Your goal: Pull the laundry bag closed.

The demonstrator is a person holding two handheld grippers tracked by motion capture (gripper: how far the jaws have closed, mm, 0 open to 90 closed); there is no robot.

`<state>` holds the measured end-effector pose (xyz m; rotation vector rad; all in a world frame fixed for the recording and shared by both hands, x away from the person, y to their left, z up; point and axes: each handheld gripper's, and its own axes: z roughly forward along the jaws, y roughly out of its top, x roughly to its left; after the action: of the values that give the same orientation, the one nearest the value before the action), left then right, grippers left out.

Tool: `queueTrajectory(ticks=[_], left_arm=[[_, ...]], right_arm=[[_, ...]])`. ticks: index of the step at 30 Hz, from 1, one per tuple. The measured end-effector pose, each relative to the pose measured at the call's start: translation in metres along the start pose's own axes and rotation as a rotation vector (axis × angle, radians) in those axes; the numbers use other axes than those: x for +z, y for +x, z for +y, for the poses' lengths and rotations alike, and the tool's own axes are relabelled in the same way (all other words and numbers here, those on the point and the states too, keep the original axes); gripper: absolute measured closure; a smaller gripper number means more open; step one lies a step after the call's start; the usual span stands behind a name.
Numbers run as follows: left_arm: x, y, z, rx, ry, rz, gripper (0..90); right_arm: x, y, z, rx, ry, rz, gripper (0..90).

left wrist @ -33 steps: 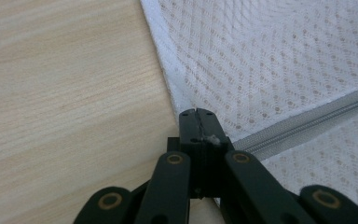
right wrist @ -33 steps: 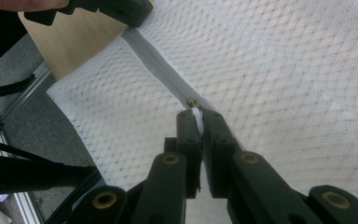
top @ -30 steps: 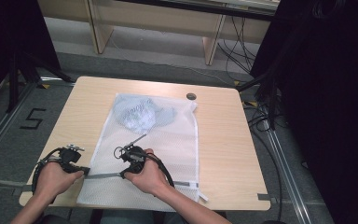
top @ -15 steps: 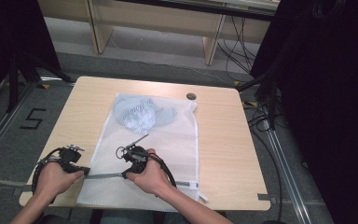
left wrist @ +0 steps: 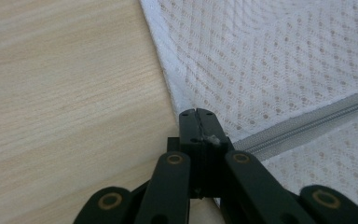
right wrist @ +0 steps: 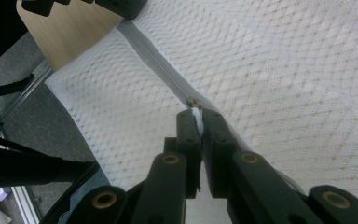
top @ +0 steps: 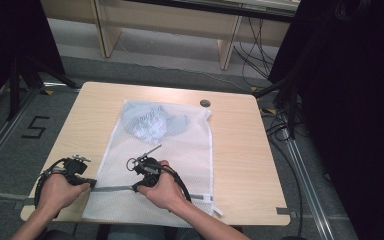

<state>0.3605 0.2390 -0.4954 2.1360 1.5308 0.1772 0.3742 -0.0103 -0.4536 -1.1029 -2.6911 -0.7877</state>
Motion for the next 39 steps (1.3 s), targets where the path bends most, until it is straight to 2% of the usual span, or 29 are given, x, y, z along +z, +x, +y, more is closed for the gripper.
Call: queueTrajectory(ticks=[10,11,18,20,21,29,31,35,36,38,39], left_arm=[[0.001,-0.001,0.000,-0.009,-0.007,0.006,89.7],[0.001,-0.001,0.000,-0.007,-0.006,0.006,89.7],[0.001,-0.001,0.000,-0.008,-0.007,0.006,89.7],[0.001,-0.001,0.000,-0.009,-0.007,0.006,89.7],[0.001,-0.001,0.000,-0.008,-0.006,0.006,89.7],[0.001,-0.001,0.000,-0.009,-0.007,0.006,89.7],[0.000,-0.001,0.001,-0.006,0.012,0.010,89.7],[0.000,-0.001,0.001,-0.008,0.013,0.005,89.7],[-0.001,0.000,0.001,0.009,0.026,-0.001,89.7],[-0.001,0.000,0.001,0.009,0.026,0.000,89.7],[-0.001,0.000,0.001,0.008,0.025,-0.001,89.7]], right_arm=[[-0.005,-0.001,-0.001,-0.009,-0.004,-0.007,87.0],[-0.005,0.000,-0.002,0.010,0.002,0.003,87.0],[-0.006,-0.002,-0.003,0.007,-0.001,-0.012,86.9],[-0.008,-0.002,-0.004,0.022,0.007,-0.009,87.0],[-0.008,-0.003,-0.004,0.010,-0.001,-0.009,86.9],[-0.012,-0.003,-0.006,0.005,-0.001,-0.019,86.9],[-0.012,-0.004,-0.007,0.004,-0.005,-0.015,87.0],[-0.014,-0.003,-0.008,0.016,0.006,-0.014,87.0],[-0.014,-0.003,-0.008,0.010,0.004,-0.016,87.0],[-0.014,-0.004,-0.008,0.019,0.007,-0.023,87.0],[-0.014,-0.006,-0.008,-0.013,-0.006,-0.024,87.0]])
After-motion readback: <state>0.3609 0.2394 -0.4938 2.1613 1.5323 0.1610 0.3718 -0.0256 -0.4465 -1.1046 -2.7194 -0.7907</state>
